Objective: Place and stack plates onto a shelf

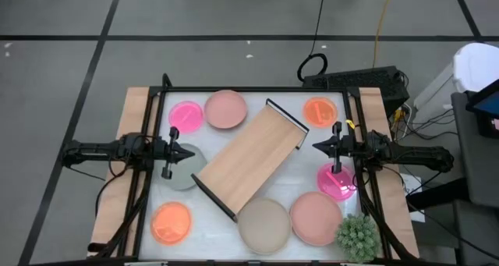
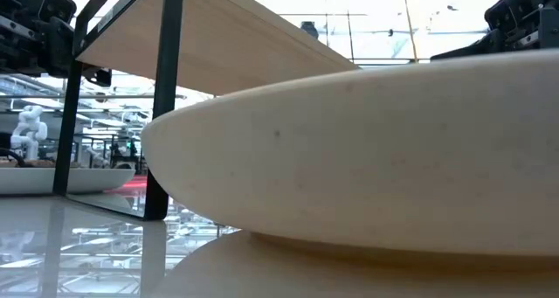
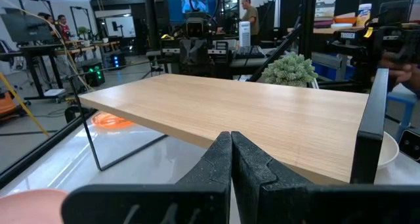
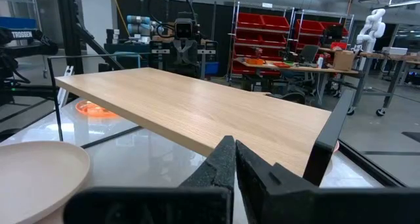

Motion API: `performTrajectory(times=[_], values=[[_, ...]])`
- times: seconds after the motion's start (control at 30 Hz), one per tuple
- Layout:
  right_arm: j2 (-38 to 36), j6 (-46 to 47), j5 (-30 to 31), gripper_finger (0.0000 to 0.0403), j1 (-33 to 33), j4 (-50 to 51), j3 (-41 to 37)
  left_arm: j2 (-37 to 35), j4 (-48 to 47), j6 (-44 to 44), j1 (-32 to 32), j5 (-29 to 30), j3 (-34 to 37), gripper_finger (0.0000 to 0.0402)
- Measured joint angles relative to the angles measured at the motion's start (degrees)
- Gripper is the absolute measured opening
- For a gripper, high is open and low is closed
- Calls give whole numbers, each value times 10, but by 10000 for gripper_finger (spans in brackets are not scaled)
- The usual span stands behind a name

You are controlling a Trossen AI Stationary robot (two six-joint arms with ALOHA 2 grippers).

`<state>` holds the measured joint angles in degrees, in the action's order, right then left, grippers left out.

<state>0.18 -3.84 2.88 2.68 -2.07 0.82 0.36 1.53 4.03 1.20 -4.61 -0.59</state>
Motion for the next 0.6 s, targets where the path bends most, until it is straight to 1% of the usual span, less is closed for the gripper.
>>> performTrajectory(times=[0.23, 0.33, 0.47, 0.6], values=[[0, 3, 0, 0, 0, -2, 0, 0, 0, 0, 0, 0, 0, 3], [0, 39, -3, 0, -1, 0, 0, 0, 0, 0, 0, 0, 0, 3], [1, 18, -33, 0, -1, 1, 0, 0, 0, 0, 0, 0, 0, 3], [3, 39, -30, 0, -1, -2, 16, 0, 0, 0, 0, 0, 0, 3]])
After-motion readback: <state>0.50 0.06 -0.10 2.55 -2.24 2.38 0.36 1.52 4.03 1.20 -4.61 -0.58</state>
